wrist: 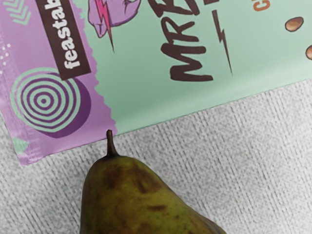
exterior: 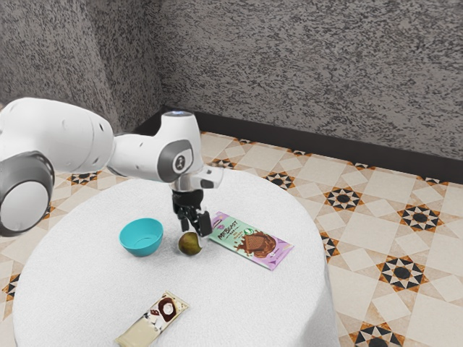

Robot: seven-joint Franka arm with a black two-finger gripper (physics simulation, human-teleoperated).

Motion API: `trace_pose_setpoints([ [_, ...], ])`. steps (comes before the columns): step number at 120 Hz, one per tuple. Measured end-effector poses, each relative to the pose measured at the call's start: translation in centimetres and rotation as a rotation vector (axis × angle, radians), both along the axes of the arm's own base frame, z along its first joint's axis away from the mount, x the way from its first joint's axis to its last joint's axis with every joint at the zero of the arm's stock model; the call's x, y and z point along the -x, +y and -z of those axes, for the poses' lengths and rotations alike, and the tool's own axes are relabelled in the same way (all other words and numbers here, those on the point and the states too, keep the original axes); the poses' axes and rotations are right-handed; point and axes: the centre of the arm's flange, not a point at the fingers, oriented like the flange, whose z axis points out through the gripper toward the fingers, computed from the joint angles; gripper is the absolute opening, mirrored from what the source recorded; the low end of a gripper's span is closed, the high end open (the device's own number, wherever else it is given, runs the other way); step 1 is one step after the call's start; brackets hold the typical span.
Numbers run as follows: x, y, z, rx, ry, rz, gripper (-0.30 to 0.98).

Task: Place the pear in the bowl.

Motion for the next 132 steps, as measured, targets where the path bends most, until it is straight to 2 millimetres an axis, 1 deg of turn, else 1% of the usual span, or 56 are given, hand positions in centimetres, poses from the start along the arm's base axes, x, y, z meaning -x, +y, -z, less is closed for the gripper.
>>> trace_pose_setpoints([
  [13, 0.0, -0.7, 0.6, 0.012, -0.002, 0.047, 0.69],
  [22, 0.7, -0.9, 1.2, 0.019, 0.01, 0.068, 0.69],
  [44, 0.9, -0.5, 0.1, 0.027, -0.009, 0.087, 0.69],
  [60, 1.0, -0.1, 0.0, 0.009, -0.002, 0.041, 0.69],
  [72, 1.3, 0.3, 0.4, -0.01, 0.013, -0.001, 0.69],
  [96, 1.4, 0.3, 0.4, -0.03, 0.02, -0.102, 0.69],
  [116, 1.3, 0.3, 0.9, -0.045, 0.028, -0.185, 0.69],
  [132, 1.3, 0.2, 1.8, -0.06, 0.036, -0.235, 0.69],
])
